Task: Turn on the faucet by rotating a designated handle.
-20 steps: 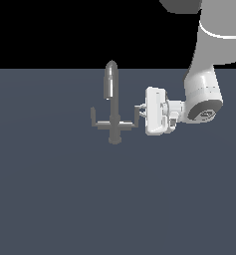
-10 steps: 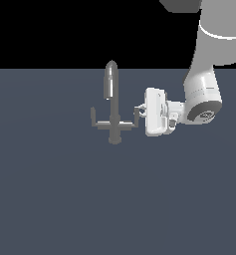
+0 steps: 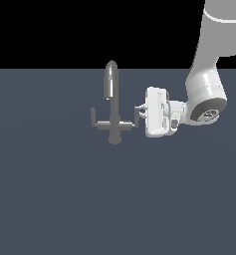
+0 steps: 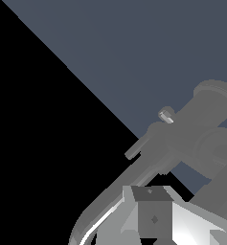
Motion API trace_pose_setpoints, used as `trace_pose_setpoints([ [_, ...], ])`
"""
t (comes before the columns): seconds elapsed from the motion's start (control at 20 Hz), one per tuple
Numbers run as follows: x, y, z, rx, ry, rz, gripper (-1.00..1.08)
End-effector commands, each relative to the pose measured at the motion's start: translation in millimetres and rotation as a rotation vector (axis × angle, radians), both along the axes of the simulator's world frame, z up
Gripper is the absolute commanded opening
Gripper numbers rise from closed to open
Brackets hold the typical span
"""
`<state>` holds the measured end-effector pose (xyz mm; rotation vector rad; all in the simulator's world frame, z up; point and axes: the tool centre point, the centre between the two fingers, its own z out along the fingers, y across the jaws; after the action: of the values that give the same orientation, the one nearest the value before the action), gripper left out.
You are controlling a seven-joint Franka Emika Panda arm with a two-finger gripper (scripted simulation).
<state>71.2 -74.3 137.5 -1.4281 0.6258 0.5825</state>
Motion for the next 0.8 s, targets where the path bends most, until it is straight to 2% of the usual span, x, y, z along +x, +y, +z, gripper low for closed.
trace_pose_setpoints([
  [0.0,-6.6,0.5,3.3,0.002,0.000,0.003,-1.00],
  [0.35,-22.6,1.5,8.9,0.002,0.000,0.003,-1.00],
  [0.45,-19.8,1.5,4.2,0.000,0.003,-0.001,-1.00],
  [0.75,-37.9,2.6,-1.6,0.001,0.002,0.001,-1.00],
])
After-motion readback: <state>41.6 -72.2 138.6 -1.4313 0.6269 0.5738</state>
